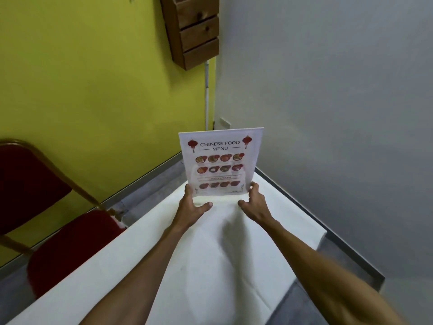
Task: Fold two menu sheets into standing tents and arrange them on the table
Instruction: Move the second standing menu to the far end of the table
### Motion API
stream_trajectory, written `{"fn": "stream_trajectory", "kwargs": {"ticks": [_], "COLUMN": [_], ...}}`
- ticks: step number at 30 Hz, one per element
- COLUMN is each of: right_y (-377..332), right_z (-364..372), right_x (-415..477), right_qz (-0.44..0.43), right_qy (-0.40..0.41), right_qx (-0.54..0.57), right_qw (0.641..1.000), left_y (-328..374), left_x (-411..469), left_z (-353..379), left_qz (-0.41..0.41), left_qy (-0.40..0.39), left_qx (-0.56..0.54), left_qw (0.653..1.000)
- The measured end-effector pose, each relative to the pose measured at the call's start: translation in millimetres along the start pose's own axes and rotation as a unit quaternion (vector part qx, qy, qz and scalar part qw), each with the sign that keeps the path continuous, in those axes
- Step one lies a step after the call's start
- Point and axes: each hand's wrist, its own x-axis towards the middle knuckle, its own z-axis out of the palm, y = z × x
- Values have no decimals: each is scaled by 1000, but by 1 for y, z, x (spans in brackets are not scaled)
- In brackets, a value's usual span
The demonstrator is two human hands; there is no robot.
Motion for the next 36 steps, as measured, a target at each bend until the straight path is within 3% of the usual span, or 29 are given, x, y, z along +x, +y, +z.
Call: {"fn": "stream_trajectory", "kwargs": {"ticks": [13,36], "right_y": [25,39], "right_z": [3,13], "right_x": [49,52], "right_qz": [26,-6], "right_qy": [21,11], "right_qx": [31,-26], "right_qw": [999,1000], "left_y": [-6,-9], "left_x": [58,64], "left_z": [15,11], "left_qz": [-6,-66], "left_qy": [-33,-43], "left_qx": [12,88], "left_qw": [999,993]}}
